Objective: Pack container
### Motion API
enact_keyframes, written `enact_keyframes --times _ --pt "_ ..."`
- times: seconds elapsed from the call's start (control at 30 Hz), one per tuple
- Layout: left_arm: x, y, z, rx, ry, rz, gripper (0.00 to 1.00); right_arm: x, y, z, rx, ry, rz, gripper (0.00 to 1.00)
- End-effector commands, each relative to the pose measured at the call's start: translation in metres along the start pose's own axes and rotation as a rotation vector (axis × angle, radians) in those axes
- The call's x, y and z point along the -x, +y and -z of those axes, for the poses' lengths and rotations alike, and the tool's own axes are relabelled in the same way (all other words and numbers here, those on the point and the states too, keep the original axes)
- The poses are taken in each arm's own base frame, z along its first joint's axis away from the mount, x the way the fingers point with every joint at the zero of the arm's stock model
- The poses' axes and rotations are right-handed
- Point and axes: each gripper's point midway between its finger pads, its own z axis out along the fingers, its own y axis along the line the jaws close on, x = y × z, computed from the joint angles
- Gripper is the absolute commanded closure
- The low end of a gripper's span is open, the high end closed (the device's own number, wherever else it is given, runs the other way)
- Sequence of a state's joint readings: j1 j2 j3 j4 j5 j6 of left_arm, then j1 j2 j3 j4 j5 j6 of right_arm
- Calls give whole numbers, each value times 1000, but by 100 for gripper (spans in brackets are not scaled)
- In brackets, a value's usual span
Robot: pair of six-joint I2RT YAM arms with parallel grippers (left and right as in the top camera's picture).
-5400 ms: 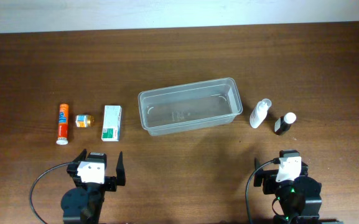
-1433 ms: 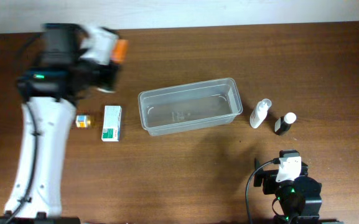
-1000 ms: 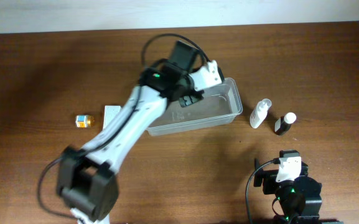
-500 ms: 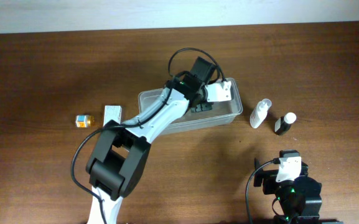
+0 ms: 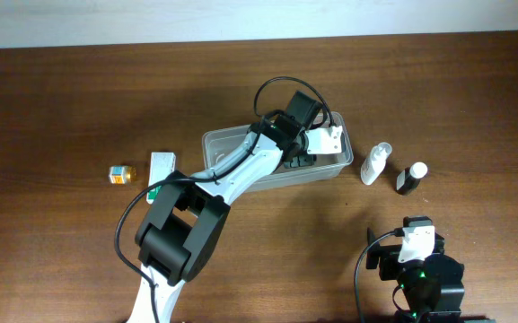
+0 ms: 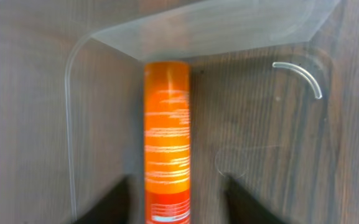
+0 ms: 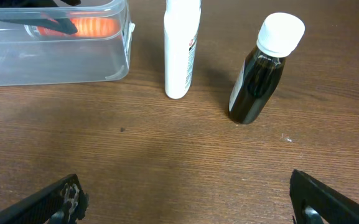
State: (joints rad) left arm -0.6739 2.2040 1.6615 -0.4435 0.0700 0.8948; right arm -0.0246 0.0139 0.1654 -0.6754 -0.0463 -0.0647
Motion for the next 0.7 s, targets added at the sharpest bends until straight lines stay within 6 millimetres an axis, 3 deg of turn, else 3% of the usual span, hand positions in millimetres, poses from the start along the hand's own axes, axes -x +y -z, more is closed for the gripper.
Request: enact_keyframes --times 0.0,0.1,0.17,0.37,0.47,0.57,0.67 --pt "-2 3 -1 14 15 23 0 -1 0 -1 3 -3 5 2" --pt "-11 16 4 84 75 81 0 -1 0 -1 3 -3 5 2" --pt "-12 31 23 146 106 166 0 -1 0 -1 3 -3 5 1" --pt "7 41 130 166 71 235 0 -1 0 -1 3 -3 5 2" --pt "11 41 172 187 41 302 0 -1 0 -1 3 -3 5 2" --pt "13 35 189 164 21 330 0 -1 0 -1 3 -3 5 2" --pt "13 24 190 117 22 336 0 -1 0 -1 3 -3 5 2"
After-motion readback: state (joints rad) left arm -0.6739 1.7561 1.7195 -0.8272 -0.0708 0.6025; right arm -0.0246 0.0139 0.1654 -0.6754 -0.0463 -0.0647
